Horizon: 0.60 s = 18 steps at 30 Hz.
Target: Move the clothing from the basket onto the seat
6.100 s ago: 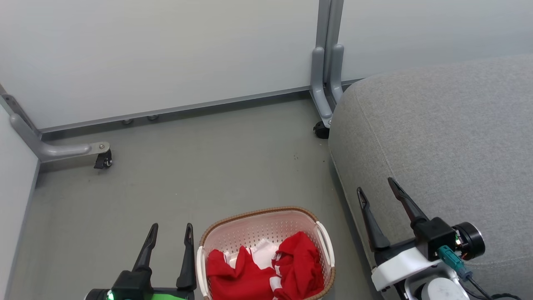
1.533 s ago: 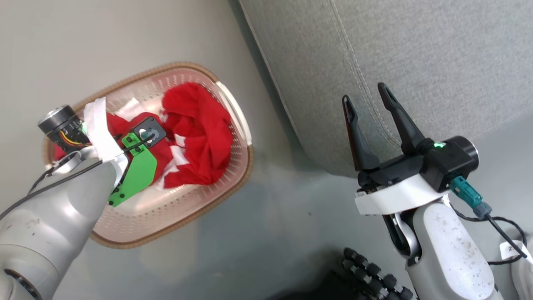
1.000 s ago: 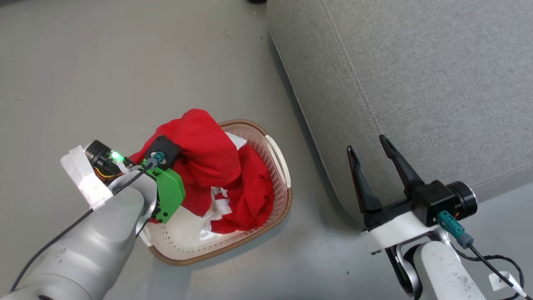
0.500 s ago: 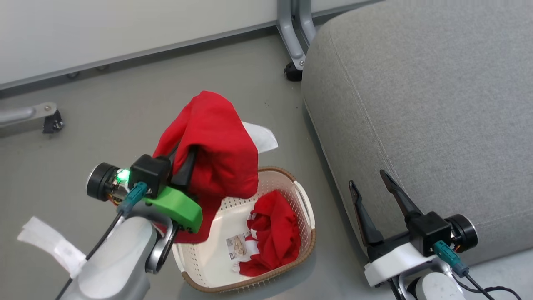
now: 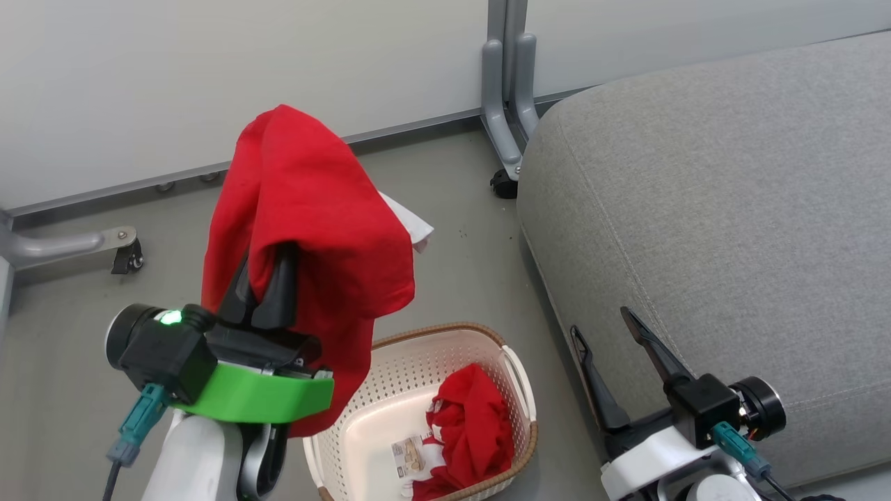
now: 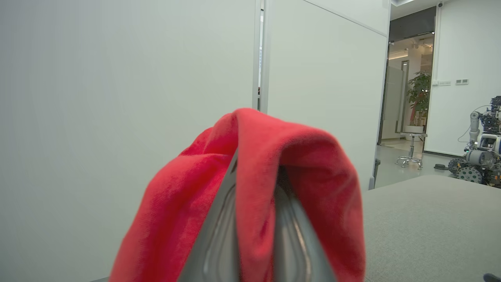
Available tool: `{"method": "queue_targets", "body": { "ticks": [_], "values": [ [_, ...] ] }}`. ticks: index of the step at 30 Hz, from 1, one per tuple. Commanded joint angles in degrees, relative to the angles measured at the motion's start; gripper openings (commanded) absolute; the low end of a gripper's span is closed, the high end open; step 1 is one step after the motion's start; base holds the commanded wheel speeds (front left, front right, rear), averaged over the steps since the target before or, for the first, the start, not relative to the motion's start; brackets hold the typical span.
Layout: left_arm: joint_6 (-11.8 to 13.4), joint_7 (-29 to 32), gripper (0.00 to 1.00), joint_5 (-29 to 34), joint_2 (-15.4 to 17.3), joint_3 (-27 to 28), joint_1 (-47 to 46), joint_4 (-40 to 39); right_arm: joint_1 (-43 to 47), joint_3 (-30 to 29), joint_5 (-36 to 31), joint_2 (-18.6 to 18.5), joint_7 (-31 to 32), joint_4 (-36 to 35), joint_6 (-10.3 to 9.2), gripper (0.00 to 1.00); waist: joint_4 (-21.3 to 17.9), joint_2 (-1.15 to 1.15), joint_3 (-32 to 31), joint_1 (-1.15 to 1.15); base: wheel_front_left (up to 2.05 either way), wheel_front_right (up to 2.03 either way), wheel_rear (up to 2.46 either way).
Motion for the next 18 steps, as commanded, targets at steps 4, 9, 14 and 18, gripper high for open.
{"method": "queue_targets", "body": {
  "ticks": [4, 9, 14, 18],
  "values": [
    [-2.5, 0.0, 0.0, 2.5, -2.4, 1.1, 2.3, -3.7, -0.2, 0.4, 0.2, -0.1, -0.2, -0.2, -0.01, 1.0, -0.6, 0.0, -0.8, 0.01, 0.0, 0.0, 0.0],
    [-3.1, 0.0, 0.0, 3.5, -3.3, -2.7, 2.7, -4.3, 0.1, 0.8, 0.4, -0.1, -0.2, -0.5, 0.0, 1.0, -0.8, 0.0, -0.9, 0.01, 0.0, 0.0, 0.0],
    [-3.1, 0.0, 0.0, 2.5, -2.5, -6.4, 2.2, -3.7, 0.2, 1.6, 0.4, -0.1, -0.2, -1.1, -0.01, 1.0, -0.9, 0.0, -0.6, 0.01, 0.0, 0.0, 0.0],
    [-3.1, 0.0, 0.0, 2.1, -2.1, -8.1, 1.7, -3.2, 0.1, 1.9, 0.5, -0.1, -0.2, -1.4, -0.01, 1.0, -1.1, 0.0, -0.4, 0.01, 0.0, 0.0, 0.0]
  ]
}}
